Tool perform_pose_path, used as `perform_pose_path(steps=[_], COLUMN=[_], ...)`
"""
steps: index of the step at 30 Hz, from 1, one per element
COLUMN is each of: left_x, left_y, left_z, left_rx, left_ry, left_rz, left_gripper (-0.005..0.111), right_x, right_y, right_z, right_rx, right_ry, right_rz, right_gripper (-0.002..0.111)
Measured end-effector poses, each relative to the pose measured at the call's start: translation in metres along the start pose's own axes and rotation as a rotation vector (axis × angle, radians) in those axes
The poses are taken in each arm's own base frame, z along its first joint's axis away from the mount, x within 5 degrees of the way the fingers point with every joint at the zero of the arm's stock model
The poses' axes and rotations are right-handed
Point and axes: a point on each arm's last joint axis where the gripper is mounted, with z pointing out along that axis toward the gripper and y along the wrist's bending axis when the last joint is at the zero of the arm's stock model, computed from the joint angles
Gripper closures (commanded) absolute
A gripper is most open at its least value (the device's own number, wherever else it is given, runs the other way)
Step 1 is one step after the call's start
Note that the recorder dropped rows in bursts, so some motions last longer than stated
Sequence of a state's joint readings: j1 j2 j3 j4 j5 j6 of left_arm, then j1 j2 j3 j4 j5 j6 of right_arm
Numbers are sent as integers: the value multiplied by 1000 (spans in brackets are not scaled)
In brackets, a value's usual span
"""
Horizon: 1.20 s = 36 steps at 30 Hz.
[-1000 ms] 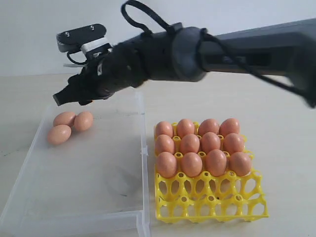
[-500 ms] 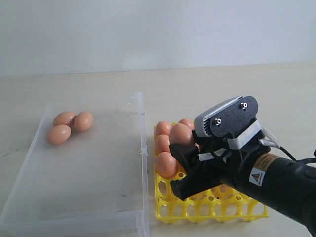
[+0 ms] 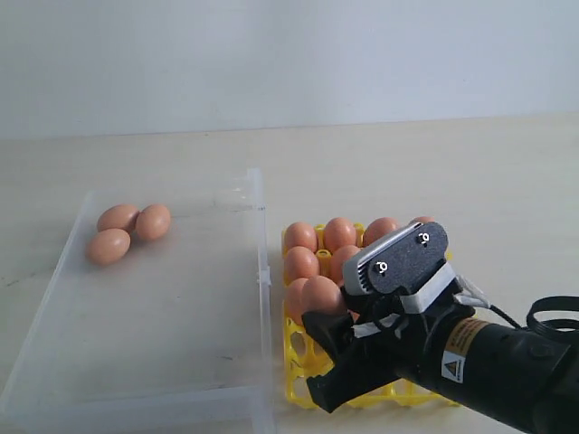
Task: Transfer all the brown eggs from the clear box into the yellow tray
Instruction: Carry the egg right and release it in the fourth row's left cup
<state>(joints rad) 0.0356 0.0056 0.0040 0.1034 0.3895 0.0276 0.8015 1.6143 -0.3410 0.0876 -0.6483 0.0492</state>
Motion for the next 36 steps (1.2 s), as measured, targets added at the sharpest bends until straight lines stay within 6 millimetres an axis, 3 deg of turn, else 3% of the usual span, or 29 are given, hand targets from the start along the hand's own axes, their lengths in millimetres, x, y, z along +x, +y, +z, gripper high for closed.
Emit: perform_pose_path(steps=[16,20,24,28,32,36], left_x=[0,0,0,0,0,0], left_y=[0,0,0,0,0,0], left_z=[0,0,0,0,0,0], left_rx=[0,0,0,0,0,0], left_ry=[0,0,0,0,0,0], left_rz=[0,0,0,0,0,0], left_gripper=[107,107,107,107,107,107], right_x=[10,9,5,6,7,-3], right_y=[6,6,6,6,4,2], right_z=[9,10,12,14,14,2], right_rx=[-72,-67,-66,-59,-40,-12], right_ry=[12,7,1,27,39,44], right_rz=[22,32,56,75,86,111], right_gripper=[105,85,50,36,43,75])
